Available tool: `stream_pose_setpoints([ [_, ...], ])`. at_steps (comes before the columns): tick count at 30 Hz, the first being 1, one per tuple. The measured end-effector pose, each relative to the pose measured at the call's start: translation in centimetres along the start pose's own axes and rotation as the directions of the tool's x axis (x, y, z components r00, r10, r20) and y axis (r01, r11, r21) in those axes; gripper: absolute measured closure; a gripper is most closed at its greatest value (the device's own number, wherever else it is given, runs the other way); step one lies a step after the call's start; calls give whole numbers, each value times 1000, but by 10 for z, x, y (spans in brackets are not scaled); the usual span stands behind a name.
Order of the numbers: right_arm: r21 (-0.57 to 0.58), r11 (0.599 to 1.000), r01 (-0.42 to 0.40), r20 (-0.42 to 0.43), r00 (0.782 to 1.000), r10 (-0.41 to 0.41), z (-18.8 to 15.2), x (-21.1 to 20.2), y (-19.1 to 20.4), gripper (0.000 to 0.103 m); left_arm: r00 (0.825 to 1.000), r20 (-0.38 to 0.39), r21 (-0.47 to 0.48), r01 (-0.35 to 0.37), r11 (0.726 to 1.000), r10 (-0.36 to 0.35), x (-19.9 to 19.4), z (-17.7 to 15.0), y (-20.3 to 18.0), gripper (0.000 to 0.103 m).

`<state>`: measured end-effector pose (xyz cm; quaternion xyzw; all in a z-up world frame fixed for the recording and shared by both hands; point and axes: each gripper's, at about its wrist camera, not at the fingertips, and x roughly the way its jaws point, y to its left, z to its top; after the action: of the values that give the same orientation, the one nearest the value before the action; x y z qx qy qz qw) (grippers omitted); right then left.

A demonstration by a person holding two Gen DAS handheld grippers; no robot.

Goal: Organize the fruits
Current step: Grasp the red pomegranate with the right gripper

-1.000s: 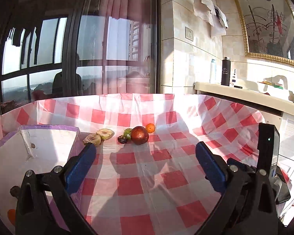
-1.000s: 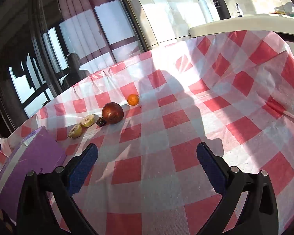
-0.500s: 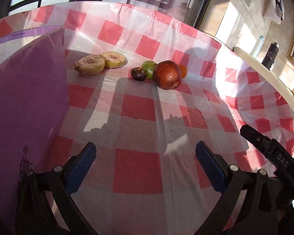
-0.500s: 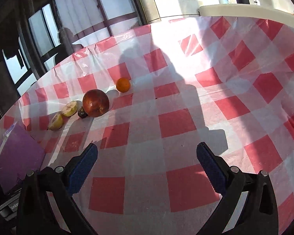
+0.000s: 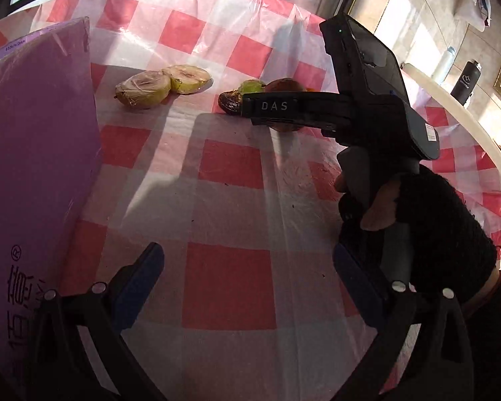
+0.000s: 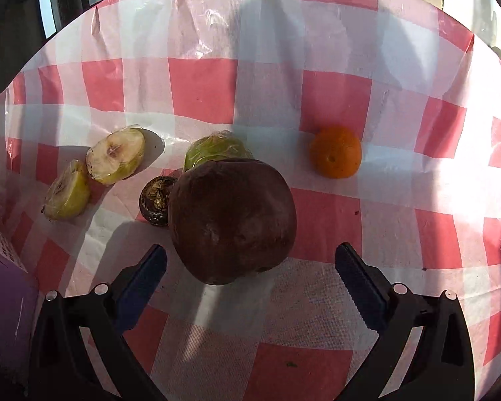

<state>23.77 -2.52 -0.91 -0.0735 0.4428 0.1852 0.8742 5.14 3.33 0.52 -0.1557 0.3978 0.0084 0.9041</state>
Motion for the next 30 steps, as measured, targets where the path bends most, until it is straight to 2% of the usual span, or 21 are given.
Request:
stream_pose_setpoints([
  [2, -29, 999, 27, -31, 999, -28, 6, 10, 6, 6, 1000, -1, 8, -8, 1000, 8, 1, 0, -1, 2],
  [5, -17, 1000, 10, -39, 999, -11, 10, 14, 4, 9, 1000, -4, 16, -17, 1000, 17, 1, 0, -3, 2],
  [6, -13, 1000, 10, -26, 1000, -10, 10, 12, 3, 20, 1000, -4, 16, -16, 1000, 16, 1, 0, -3, 2],
  [7, -15, 1000, -10, 2, 1000, 10, 8, 7, 3, 41, 1000, -3, 15, -15, 1000, 15, 1, 0, -2, 2],
  [12, 25, 998, -58, 41, 998, 57, -18, -17, -4, 41, 1000, -2, 6, -11, 1000, 11, 1, 0, 0, 2],
  [15, 106, 990, -89, 91, 993, 80, -49, -47, -25, 41, 1000, -2, 3, -11, 1000, 11, 1, 0, 0, 2],
  [18, 193, 977, -87, 134, 989, 62, -90, -81, -51, 41, 1000, -8, 9, -9, 1000, 9, 2, 0, 0, 2],
  [22, 322, 937, -134, 203, 977, 70, -137, -116, -88, 40, 1000, -28, 24, -12, 1000, 13, 5, 0, -2, 2],
  [25, 399, 899, -180, 268, 961, 73, -148, -130, -109, 40, 999, -41, 48, -24, 999, 26, 6, -2, -6, 2],
  [27, 417, 888, -194, 307, 949, 63, -149, -136, -114, 40, 997, -54, 68, -44, 997, 48, 9, 0, -9, 2],
  [30, 414, 887, -205, 295, 952, 82, -143, -132, -113, 40, 995, -64, 69, -69, 995, 73, 21, 11, -10, 2],
])
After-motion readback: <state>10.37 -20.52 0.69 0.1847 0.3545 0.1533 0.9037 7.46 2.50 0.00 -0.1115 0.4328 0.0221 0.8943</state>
